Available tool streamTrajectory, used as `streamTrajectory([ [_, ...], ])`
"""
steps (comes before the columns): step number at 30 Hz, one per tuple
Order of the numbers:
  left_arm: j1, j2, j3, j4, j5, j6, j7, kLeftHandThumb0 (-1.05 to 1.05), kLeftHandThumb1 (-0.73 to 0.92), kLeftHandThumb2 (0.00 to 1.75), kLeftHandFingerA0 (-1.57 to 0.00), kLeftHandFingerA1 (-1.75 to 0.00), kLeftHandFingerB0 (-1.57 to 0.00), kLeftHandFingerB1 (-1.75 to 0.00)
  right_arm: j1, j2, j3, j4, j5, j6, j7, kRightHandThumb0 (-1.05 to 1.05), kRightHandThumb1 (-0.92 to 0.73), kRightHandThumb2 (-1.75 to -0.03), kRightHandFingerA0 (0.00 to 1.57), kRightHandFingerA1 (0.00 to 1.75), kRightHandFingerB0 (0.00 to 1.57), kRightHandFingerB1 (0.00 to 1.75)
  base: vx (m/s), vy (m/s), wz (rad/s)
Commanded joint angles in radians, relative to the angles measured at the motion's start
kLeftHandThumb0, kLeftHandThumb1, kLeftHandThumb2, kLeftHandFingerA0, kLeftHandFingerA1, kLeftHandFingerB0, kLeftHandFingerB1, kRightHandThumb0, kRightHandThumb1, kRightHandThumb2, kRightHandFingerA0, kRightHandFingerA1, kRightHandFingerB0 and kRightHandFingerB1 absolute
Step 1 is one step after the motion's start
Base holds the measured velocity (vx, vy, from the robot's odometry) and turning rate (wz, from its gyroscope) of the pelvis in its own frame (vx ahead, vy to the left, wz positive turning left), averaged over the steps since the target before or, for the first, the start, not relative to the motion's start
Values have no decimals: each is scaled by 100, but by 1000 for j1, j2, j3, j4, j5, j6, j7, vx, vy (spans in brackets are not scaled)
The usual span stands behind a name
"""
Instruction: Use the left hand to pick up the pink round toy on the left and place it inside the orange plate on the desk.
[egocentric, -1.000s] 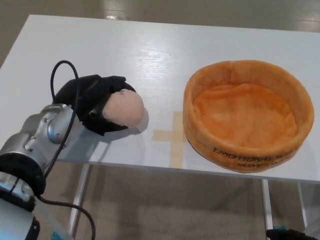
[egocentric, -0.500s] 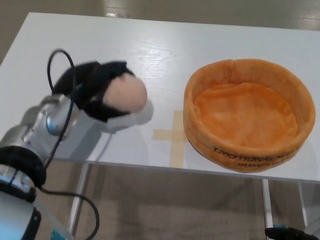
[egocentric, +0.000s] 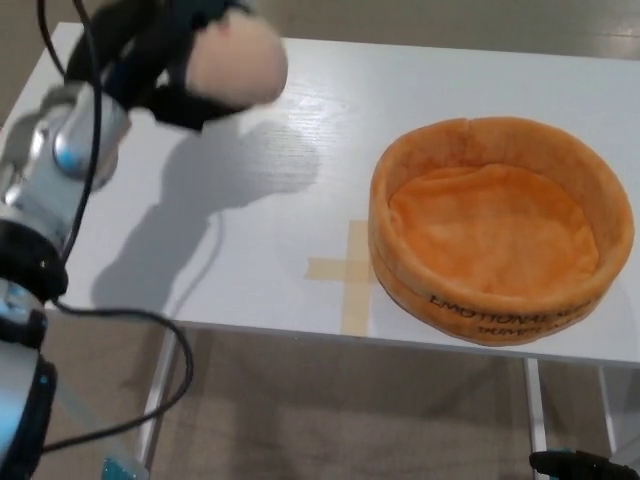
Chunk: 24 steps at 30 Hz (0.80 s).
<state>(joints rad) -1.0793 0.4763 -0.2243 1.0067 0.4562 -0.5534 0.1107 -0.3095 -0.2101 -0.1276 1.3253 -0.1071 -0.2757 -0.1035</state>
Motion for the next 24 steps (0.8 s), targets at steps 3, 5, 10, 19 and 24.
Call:
streamTrajectory([
  [3, -60, -105, -26, -101, -13, 5, -66, -20, 79, 63, -79, -157, -78, -103, 1, 1, 5, 6, -6, 6, -9, -31, -56, -56, 78, 63, 72, 50, 0, 0, 0],
  [5, -69, -125, -36, -114, -2, 17, -70, -26, 72, 62, -86, -141, -84, -77, 0, 3, 6, 6, -6, 5, -9, -32, -56, -56, 78, 63, 73, 50, 0, 0, 0],
  [10, -92, -234, -93, -151, 33, 60, -69, -23, 70, 61, -81, -156, -84, -84, 0, 7, 5, 7, -2, 3, -10, -30, -55, -56, 78, 62, 74, 51, 0, 0, 0],
  [19, -93, -401, -198, -58, 88, 88, -17, -16, 77, 62, -83, -156, -88, -85, 0, 11, 2, 5, 1, -1, -5, -32, -56, -56, 79, 67, 73, 51, 0, 0, 0],
  [24, -93, -427, -226, 6, 101, 76, 2, -9, 74, 67, -87, -154, -92, -74, 2, 12, 0, 5, 3, -4, -3, -32, -56, -56, 80, 68, 74, 52, 0, 0, 0],
])
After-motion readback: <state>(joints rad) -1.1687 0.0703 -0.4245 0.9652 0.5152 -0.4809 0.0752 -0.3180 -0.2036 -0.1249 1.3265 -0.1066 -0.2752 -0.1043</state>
